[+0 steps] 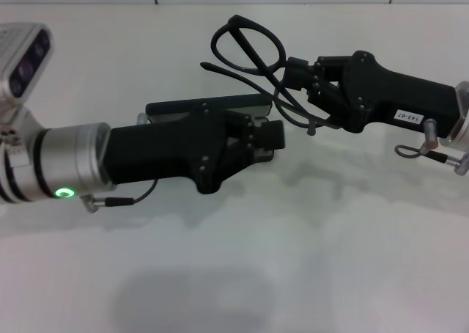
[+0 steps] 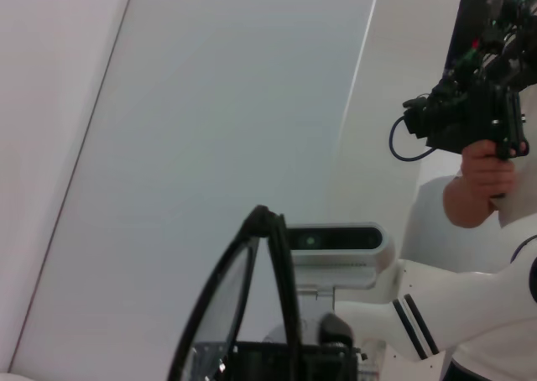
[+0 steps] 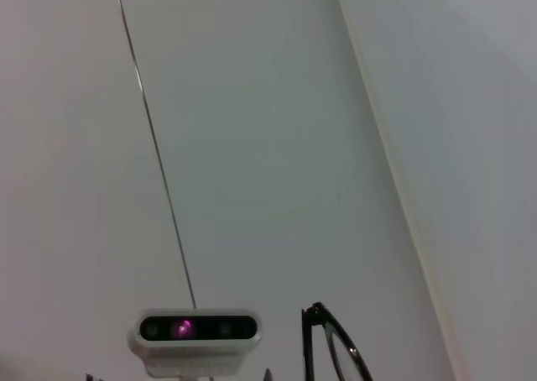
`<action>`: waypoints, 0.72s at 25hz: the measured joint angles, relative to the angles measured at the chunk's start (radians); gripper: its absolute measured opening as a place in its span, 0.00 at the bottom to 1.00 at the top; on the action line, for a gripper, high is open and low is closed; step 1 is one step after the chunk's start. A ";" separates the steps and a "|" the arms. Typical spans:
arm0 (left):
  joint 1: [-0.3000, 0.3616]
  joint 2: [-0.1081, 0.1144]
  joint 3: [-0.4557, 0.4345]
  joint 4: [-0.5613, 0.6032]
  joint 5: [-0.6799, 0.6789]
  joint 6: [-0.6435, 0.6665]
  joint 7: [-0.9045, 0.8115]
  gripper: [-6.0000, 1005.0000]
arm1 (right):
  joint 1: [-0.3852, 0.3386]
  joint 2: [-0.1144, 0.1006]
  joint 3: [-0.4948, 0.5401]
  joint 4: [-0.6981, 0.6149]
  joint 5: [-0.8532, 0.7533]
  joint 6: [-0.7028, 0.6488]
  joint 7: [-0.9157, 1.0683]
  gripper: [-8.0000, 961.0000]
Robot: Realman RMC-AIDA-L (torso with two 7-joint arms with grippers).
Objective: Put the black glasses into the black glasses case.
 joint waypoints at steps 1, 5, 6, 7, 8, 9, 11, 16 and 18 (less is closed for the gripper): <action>0.006 0.003 0.000 0.000 0.000 0.007 -0.001 0.01 | -0.002 -0.001 0.000 -0.008 -0.001 0.002 0.000 0.10; 0.029 0.013 0.000 0.000 0.001 0.030 -0.013 0.01 | -0.011 -0.006 -0.006 -0.050 -0.014 0.019 0.000 0.10; 0.037 0.017 0.000 0.000 0.002 0.036 -0.015 0.01 | -0.016 -0.010 -0.007 -0.082 -0.046 0.039 0.000 0.10; 0.045 0.021 0.000 0.001 0.002 0.043 -0.018 0.01 | -0.016 -0.010 -0.007 -0.082 -0.046 0.039 0.000 0.10; 0.054 0.024 -0.001 0.005 0.002 0.047 -0.025 0.01 | -0.021 -0.011 -0.008 -0.112 -0.079 0.059 0.001 0.10; 0.061 0.026 -0.002 0.010 0.002 0.049 -0.033 0.01 | -0.026 -0.011 -0.008 -0.132 -0.101 0.070 0.003 0.10; 0.085 0.029 -0.004 0.038 0.002 0.051 -0.061 0.01 | -0.036 -0.010 -0.009 -0.192 -0.173 0.106 0.008 0.10; 0.155 0.048 -0.005 0.100 0.008 0.019 -0.113 0.01 | -0.041 -0.003 -0.009 -0.263 -0.301 0.160 0.011 0.10; 0.180 0.060 -0.009 0.118 0.018 -0.008 -0.117 0.01 | -0.042 -0.002 -0.011 -0.274 -0.330 0.179 0.009 0.10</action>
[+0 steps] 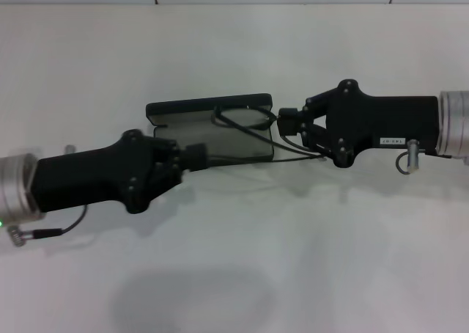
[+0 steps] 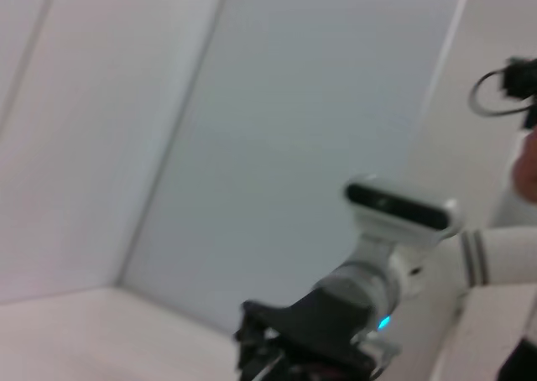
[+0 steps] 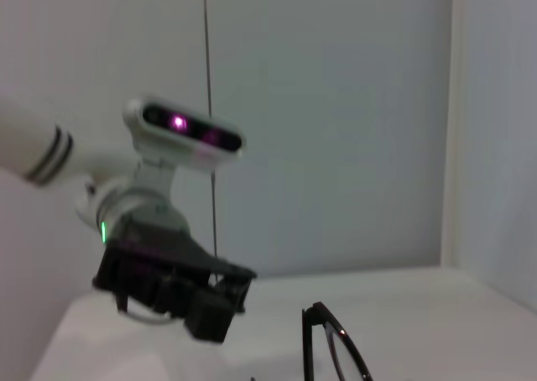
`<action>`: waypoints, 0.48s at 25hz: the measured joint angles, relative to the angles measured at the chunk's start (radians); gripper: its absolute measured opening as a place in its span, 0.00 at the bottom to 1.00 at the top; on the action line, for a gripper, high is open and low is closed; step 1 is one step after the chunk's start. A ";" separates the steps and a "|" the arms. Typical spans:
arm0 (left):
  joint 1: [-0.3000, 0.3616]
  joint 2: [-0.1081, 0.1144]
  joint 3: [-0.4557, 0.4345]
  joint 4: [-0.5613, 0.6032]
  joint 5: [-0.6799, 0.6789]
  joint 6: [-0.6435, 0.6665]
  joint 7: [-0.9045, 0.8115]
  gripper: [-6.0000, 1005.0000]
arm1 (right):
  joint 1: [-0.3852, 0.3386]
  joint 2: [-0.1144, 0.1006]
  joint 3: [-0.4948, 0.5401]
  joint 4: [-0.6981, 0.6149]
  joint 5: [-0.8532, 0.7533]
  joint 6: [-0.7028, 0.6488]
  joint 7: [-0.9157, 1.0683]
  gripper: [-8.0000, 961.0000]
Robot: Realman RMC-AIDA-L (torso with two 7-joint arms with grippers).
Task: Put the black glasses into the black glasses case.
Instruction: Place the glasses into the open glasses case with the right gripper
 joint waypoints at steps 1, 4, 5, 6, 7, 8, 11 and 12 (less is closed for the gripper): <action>0.009 0.005 0.000 0.005 0.004 -0.014 0.000 0.01 | -0.001 0.001 -0.001 -0.006 -0.011 0.009 -0.002 0.10; 0.023 0.015 -0.001 0.012 0.010 -0.045 0.000 0.01 | -0.012 0.004 -0.035 -0.037 -0.034 0.064 -0.015 0.10; 0.024 0.015 0.000 0.012 0.010 -0.047 0.000 0.01 | -0.019 0.004 -0.060 -0.054 -0.034 0.091 -0.024 0.10; 0.024 0.016 0.000 0.013 0.013 -0.048 0.002 0.01 | -0.024 0.005 -0.078 -0.065 -0.034 0.113 -0.030 0.10; 0.024 0.016 0.000 0.013 0.018 -0.049 0.003 0.01 | -0.027 0.005 -0.112 -0.081 -0.029 0.145 -0.037 0.10; 0.021 0.015 0.000 0.013 0.028 -0.051 0.004 0.01 | -0.029 0.006 -0.137 -0.091 -0.023 0.169 -0.041 0.10; 0.017 0.011 0.000 0.013 0.033 -0.055 0.005 0.01 | -0.036 0.006 -0.208 -0.106 0.018 0.235 -0.073 0.10; 0.017 0.010 0.000 0.013 0.033 -0.056 0.006 0.01 | -0.037 0.005 -0.234 -0.106 0.047 0.259 -0.096 0.10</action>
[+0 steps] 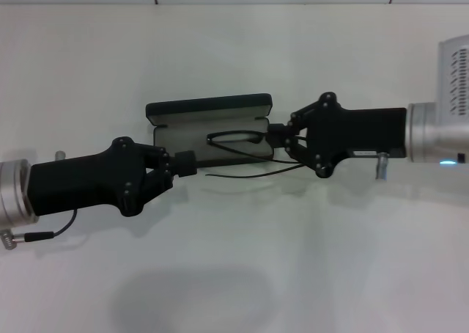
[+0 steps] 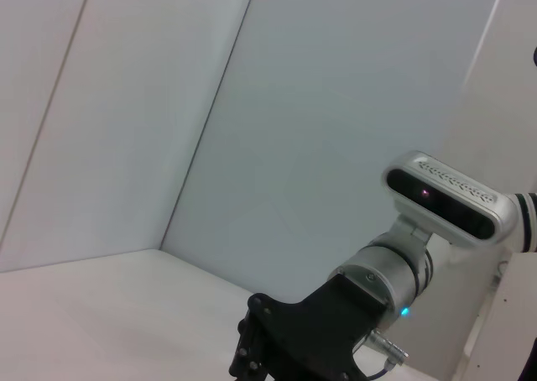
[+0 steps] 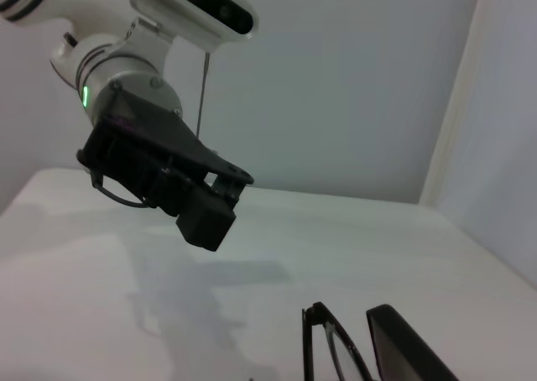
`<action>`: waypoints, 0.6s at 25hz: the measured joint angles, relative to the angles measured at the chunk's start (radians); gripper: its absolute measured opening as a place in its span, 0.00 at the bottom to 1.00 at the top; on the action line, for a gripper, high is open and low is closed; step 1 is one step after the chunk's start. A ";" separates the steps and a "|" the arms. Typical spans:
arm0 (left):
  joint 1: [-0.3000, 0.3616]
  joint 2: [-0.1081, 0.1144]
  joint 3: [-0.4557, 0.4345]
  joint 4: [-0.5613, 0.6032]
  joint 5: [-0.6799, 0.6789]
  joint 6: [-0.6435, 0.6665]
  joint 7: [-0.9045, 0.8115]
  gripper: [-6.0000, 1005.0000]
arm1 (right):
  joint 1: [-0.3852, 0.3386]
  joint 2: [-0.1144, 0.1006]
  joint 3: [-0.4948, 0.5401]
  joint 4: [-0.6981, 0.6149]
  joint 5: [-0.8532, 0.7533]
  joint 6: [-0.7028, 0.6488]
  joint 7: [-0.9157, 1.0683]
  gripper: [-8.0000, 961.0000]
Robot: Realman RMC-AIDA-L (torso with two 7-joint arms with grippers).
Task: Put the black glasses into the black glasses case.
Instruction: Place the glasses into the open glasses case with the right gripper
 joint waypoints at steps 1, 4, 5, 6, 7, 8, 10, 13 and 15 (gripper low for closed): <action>0.000 -0.001 -0.001 0.000 0.000 -0.005 0.000 0.01 | -0.002 0.000 -0.038 -0.001 0.044 0.034 -0.031 0.10; 0.000 -0.001 -0.001 0.000 0.000 -0.008 -0.001 0.01 | -0.006 0.000 -0.065 -0.001 0.089 0.063 -0.064 0.10; -0.001 -0.001 -0.001 0.000 0.000 -0.009 -0.002 0.01 | -0.008 0.000 -0.071 -0.001 0.106 0.071 -0.078 0.10; -0.001 -0.001 -0.001 0.000 0.000 -0.009 -0.003 0.01 | -0.009 0.000 -0.078 -0.001 0.121 0.078 -0.091 0.10; -0.001 -0.001 -0.001 0.000 -0.001 -0.010 -0.003 0.01 | -0.010 0.000 -0.086 0.000 0.138 0.088 -0.107 0.10; -0.001 -0.001 -0.001 0.000 -0.003 -0.010 -0.004 0.01 | -0.011 0.000 -0.097 0.000 0.152 0.099 -0.121 0.10; 0.000 -0.001 -0.002 0.001 -0.006 -0.010 -0.004 0.01 | -0.011 0.000 -0.117 0.000 0.170 0.120 -0.144 0.10; 0.000 -0.001 -0.004 0.001 -0.007 -0.014 -0.005 0.01 | -0.006 0.000 -0.167 -0.001 0.179 0.167 -0.172 0.10; 0.000 -0.001 -0.004 0.001 -0.007 -0.022 -0.005 0.01 | -0.003 0.000 -0.200 -0.005 0.182 0.202 -0.191 0.10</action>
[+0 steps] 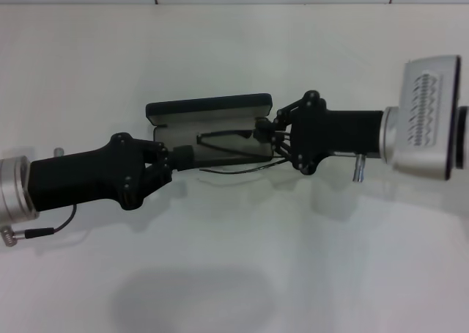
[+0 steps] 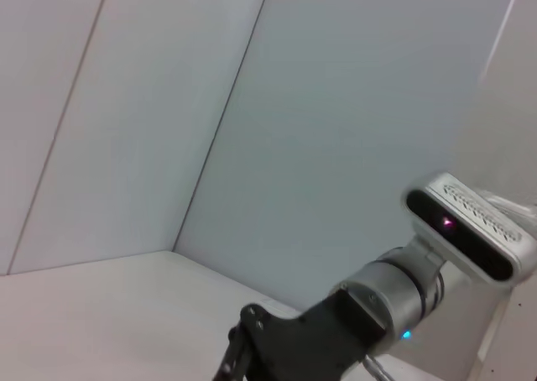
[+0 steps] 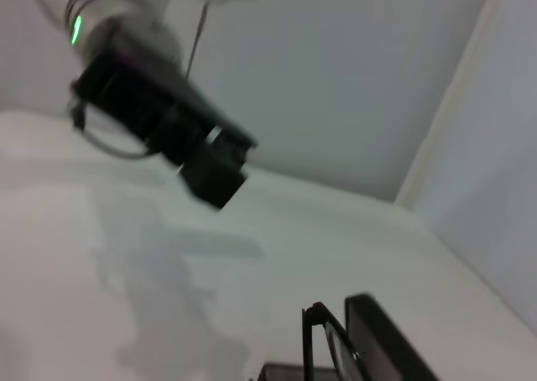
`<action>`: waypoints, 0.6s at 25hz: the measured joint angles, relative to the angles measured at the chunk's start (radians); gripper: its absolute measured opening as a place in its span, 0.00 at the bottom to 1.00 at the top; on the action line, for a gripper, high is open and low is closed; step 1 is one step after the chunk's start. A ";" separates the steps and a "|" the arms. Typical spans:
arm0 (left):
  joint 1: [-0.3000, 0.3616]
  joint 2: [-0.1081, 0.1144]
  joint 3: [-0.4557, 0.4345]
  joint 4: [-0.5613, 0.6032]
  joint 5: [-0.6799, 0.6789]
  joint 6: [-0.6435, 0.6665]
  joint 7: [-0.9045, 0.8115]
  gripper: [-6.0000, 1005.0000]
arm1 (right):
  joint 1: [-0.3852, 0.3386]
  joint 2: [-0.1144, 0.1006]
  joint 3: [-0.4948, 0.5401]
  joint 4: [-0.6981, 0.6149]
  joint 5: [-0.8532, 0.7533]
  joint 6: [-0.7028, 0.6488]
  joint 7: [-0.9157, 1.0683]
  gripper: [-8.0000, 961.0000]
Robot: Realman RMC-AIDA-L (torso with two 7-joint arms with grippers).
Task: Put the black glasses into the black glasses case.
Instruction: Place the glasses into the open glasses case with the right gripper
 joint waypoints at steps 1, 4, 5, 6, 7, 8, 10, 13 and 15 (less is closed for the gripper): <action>0.001 0.000 -0.002 0.000 0.000 -0.004 0.000 0.01 | 0.000 0.000 -0.018 -0.002 0.009 0.016 -0.014 0.10; 0.011 -0.001 -0.033 0.000 0.001 -0.015 -0.001 0.01 | 0.000 0.000 -0.079 -0.006 0.076 0.072 -0.075 0.10; 0.016 -0.001 -0.046 0.000 0.004 -0.022 -0.001 0.01 | -0.002 0.000 -0.094 -0.006 0.102 0.086 -0.103 0.10; 0.020 -0.002 -0.056 0.000 0.006 -0.028 -0.001 0.01 | -0.003 0.000 -0.100 -0.007 0.119 0.094 -0.122 0.10; 0.024 -0.002 -0.058 0.000 0.007 -0.036 -0.002 0.01 | -0.005 0.000 -0.103 -0.007 0.131 0.098 -0.137 0.11; 0.027 -0.002 -0.061 0.000 0.007 -0.043 -0.002 0.01 | -0.007 0.000 -0.104 -0.007 0.144 0.102 -0.152 0.11; 0.037 0.001 -0.061 0.003 0.008 -0.049 0.000 0.01 | -0.007 0.000 -0.106 -0.007 0.152 0.105 -0.166 0.11; 0.043 0.005 -0.057 0.004 0.012 -0.049 0.013 0.01 | -0.006 0.000 -0.114 -0.009 0.155 0.120 -0.195 0.11; 0.042 0.005 -0.055 0.005 0.024 -0.048 0.020 0.01 | -0.006 0.000 -0.128 -0.009 0.163 0.134 -0.218 0.11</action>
